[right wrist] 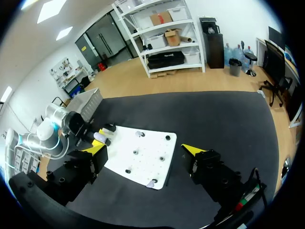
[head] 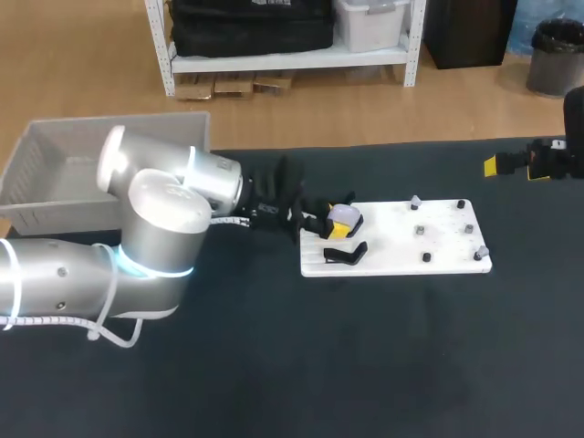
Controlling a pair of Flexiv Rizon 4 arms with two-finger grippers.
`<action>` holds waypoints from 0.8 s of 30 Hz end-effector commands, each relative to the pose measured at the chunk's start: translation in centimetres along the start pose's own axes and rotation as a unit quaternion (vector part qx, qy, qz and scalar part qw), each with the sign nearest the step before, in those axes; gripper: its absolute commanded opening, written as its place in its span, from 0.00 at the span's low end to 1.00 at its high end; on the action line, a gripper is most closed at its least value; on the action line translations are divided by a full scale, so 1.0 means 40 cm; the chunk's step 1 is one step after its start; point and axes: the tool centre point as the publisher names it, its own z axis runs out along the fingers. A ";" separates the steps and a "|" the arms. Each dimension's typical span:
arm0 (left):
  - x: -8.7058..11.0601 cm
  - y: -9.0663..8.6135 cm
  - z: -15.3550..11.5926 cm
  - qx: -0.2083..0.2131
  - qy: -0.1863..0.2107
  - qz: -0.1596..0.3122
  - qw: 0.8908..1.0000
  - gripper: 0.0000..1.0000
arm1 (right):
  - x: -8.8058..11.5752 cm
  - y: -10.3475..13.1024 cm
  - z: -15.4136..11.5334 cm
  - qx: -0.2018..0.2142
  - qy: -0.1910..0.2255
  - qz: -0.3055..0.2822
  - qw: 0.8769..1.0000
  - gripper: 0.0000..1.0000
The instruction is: Pick up each earbud case from the left stands, insert the matching earbuds, close the lid, and place the case in the box.
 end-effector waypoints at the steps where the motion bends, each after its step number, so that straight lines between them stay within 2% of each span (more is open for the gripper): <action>1: 0.006 0.005 0.004 0.005 -0.001 0.000 1.000 0.02 | 0.000 -0.002 0.000 -0.001 0.000 0.000 1.000 1.00; 13: -0.006 0.003 -0.018 0.008 -0.005 0.003 1.000 0.00 | 0.000 -0.002 0.000 -0.001 0.000 0.000 1.000 1.00; 23: -0.065 -0.023 -0.065 -0.001 -0.015 0.036 0.999 0.00 | 0.000 -0.002 0.000 -0.001 0.000 0.000 1.000 1.00; 24: -0.073 -0.025 -0.069 0.001 -0.018 0.041 0.999 0.00 | 0.007 0.016 0.018 0.000 0.013 -0.005 1.000 1.00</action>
